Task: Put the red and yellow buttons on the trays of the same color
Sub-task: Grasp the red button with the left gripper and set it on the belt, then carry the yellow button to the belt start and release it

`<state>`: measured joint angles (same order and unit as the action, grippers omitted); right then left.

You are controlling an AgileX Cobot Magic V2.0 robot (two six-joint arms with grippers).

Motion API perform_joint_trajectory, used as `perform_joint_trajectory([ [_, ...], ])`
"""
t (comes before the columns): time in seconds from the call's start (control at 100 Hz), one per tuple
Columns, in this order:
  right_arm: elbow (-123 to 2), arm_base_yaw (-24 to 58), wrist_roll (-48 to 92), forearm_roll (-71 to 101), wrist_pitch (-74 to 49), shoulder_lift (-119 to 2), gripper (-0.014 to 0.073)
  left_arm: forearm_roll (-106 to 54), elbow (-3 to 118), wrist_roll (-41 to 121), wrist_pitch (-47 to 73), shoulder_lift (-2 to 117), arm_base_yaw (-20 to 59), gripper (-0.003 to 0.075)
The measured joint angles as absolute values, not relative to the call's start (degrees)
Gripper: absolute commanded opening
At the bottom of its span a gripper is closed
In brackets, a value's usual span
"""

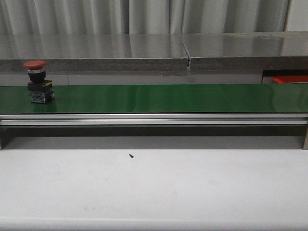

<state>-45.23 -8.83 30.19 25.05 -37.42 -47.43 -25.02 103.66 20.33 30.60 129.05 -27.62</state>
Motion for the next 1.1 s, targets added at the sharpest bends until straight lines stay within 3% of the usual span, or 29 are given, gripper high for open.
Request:
perform_joint_trajectory([
  [0.18,-45.23,-8.83,30.19,25.05,-37.42,-47.43,-0.0067,-26.26,107.04,20.33,32.07,132.44,-27.62,0.0647],
  [0.3,-45.23,-8.83,30.19,25.05,-37.42,-47.43,-0.0067,-26.47,107.64,20.33,32.18,133.4,-27.62,0.0571],
  [0.37,-45.23,-8.83,30.19,25.05,-37.42,-47.43,-0.0067,-26.58,107.74,20.33,32.29,133.54,-27.62,0.0461],
  [0.59,-45.23,-8.83,30.19,25.05,-37.42,-47.43,-0.0067,-27.01,107.88,20.33,32.84,133.54,-27.62,-0.0015],
  [0.8,-45.23,-8.83,30.19,25.05,-37.42,-47.43,-0.0067,-27.19,107.87,20.33,35.88,131.47,-27.62,-0.0019],
  [1.1,-45.23,-8.83,30.19,25.05,-37.42,-47.43,-0.0067,-30.92,106.38,20.33,41.98,119.46,-27.32,-0.0019],
])
